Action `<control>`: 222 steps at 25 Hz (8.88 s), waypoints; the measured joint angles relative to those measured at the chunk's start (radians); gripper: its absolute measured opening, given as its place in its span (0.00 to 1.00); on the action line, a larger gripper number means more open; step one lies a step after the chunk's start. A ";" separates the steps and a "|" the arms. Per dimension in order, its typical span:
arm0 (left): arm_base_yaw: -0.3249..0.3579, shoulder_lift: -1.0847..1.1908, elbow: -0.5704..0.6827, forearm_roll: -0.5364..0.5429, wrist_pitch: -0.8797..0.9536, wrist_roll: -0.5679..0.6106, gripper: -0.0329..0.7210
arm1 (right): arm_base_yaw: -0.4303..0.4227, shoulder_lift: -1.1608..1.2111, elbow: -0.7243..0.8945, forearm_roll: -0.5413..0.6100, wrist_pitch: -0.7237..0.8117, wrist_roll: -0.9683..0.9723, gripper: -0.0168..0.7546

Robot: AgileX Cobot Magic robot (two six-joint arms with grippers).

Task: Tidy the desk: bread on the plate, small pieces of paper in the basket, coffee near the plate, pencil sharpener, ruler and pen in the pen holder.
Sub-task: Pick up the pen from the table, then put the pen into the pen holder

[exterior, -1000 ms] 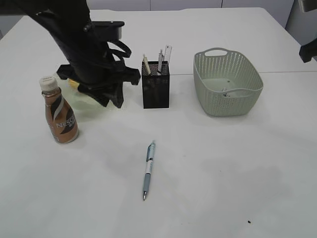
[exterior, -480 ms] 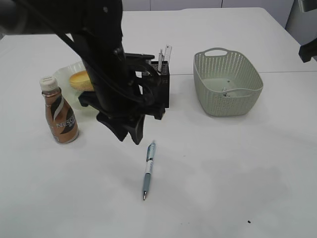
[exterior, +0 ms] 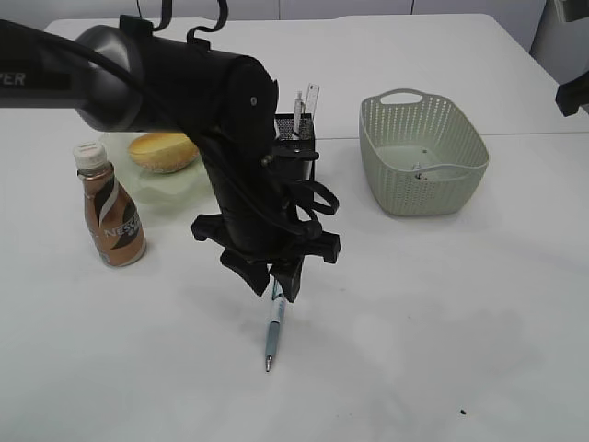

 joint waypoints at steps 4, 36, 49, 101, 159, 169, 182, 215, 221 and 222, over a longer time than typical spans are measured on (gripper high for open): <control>0.000 0.030 0.000 -0.004 -0.029 0.000 0.44 | 0.000 0.000 0.000 0.000 0.000 0.000 0.40; 0.036 0.142 -0.085 -0.008 -0.024 -0.012 0.44 | 0.000 0.000 0.000 0.001 0.000 0.000 0.40; 0.041 0.195 -0.120 -0.007 0.051 -0.012 0.43 | 0.000 0.000 0.000 0.001 0.000 0.000 0.40; 0.041 -0.065 0.014 0.038 0.088 0.090 0.12 | 0.000 0.000 0.000 0.001 0.000 0.000 0.40; 0.131 -0.074 0.441 0.023 -1.852 0.299 0.12 | 0.000 0.000 0.000 0.001 0.000 0.000 0.40; 0.131 0.070 0.240 0.025 -1.756 0.299 0.12 | 0.000 0.000 0.000 0.001 0.000 0.000 0.40; 0.162 0.128 0.165 0.028 -1.721 0.299 0.12 | 0.000 0.000 0.000 0.001 0.000 0.000 0.40; 0.185 0.156 0.163 0.024 -1.697 0.299 0.13 | 0.000 0.000 0.000 0.001 0.000 0.000 0.40; 0.185 0.158 0.163 0.024 -1.670 0.299 0.13 | 0.000 0.000 0.000 0.001 0.000 0.000 0.40; 0.185 0.160 0.163 0.024 -1.668 0.299 0.13 | 0.000 0.000 0.000 0.001 0.000 0.000 0.40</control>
